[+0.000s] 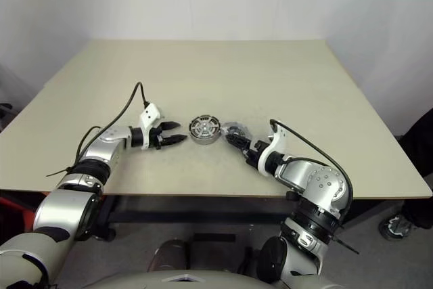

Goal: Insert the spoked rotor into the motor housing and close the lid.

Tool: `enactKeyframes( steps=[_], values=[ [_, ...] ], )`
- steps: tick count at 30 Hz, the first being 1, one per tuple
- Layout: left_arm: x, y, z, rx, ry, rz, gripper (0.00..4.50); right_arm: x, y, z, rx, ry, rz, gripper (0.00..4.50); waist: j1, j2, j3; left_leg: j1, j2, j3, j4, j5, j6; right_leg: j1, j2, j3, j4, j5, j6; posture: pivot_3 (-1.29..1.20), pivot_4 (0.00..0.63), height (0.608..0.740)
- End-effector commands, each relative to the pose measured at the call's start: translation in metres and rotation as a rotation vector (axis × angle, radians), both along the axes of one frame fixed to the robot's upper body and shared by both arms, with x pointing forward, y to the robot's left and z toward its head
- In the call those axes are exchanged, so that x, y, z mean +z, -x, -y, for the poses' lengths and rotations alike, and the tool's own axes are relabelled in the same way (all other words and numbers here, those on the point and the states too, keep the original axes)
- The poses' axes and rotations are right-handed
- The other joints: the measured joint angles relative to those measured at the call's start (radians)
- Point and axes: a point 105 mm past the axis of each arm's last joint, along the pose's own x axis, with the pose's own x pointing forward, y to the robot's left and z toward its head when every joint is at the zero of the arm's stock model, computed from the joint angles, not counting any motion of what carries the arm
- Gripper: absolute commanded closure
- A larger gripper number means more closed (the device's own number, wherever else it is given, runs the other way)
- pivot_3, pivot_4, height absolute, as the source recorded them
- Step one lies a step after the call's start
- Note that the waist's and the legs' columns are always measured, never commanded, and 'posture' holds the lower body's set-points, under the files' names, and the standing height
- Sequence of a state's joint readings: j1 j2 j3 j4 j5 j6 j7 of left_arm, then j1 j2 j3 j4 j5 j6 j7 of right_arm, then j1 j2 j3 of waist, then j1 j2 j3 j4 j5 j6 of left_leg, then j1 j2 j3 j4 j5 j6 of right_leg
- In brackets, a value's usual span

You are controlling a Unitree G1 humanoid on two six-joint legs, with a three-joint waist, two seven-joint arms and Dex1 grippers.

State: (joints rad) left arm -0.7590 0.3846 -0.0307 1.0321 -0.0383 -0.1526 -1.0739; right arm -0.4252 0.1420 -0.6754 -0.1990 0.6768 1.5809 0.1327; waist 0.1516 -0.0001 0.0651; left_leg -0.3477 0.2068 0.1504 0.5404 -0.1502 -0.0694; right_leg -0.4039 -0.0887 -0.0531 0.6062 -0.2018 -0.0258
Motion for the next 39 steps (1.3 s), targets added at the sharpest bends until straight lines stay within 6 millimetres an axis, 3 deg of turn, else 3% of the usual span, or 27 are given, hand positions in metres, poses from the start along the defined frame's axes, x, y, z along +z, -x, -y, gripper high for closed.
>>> enactKeyframes(
  steps=[1, 4, 10, 19, 30, 39],
  values=[
    [0.017, -0.006, 0.004, -0.009, 0.016, 0.062, 1.52, -0.013, 0.000, -0.022, 0.003, -0.071, -0.042, 0.02, -0.001, 0.000, 0.000, -0.001, 0.000, 0.000, 0.000, 0.000, 0.000, -0.001, 0.000, 0.000, 0.000, 0.000, 0.000, 0.00, 0.000, 0.740],
    [0.019, -0.007, 0.002, -0.007, 0.011, 0.064, 1.52, -0.020, -0.003, -0.020, -0.013, -0.057, -0.058, 0.02, -0.005, -0.001, 0.000, -0.002, 0.000, 0.000, 0.000, -0.002, 0.003, -0.002, 0.001, 0.000, 0.000, 0.002, -0.006, 0.00, 0.000, 0.740],
    [0.019, -0.006, -0.002, 0.000, 0.003, 0.062, 1.52, -0.030, -0.010, -0.013, -0.076, -0.033, -0.063, 0.02, -0.006, -0.001, 0.000, 0.005, 0.000, 0.000, 0.000, -0.002, 0.003, 0.004, 0.001, 0.000, 0.000, -0.002, 0.000, 0.00, 0.000, 0.740],
    [0.017, -0.007, -0.003, 0.004, -0.001, 0.059, 1.52, -0.018, 0.007, -0.012, -0.022, -0.042, -0.035, 0.02, 0.000, -0.001, 0.000, 0.006, 0.000, -0.001, 0.000, -0.002, 0.003, 0.009, -0.002, 0.000, -0.008, -0.002, 0.002, 0.00, 0.000, 0.740],
    [0.010, -0.004, 0.013, -0.033, 0.007, 0.037, 1.52, -0.038, 0.002, -0.007, -0.086, -0.026, -0.088, 0.02, -0.001, -0.002, -0.001, 0.005, 0.000, 0.000, 0.000, -0.002, 0.004, 0.005, -0.001, 0.000, -0.001, -0.002, 0.002, 0.00, 0.000, 0.740],
    [0.010, -0.004, 0.019, -0.048, 0.005, 0.034, 1.52, -0.041, -0.008, -0.001, -0.134, -0.021, -0.089, 0.02, -0.004, -0.002, -0.002, 0.008, 0.000, -0.002, -0.001, -0.003, 0.004, 0.012, -0.001, -0.004, -0.017, -0.002, 0.003, 0.00, 0.000, 0.740]
  ],
)
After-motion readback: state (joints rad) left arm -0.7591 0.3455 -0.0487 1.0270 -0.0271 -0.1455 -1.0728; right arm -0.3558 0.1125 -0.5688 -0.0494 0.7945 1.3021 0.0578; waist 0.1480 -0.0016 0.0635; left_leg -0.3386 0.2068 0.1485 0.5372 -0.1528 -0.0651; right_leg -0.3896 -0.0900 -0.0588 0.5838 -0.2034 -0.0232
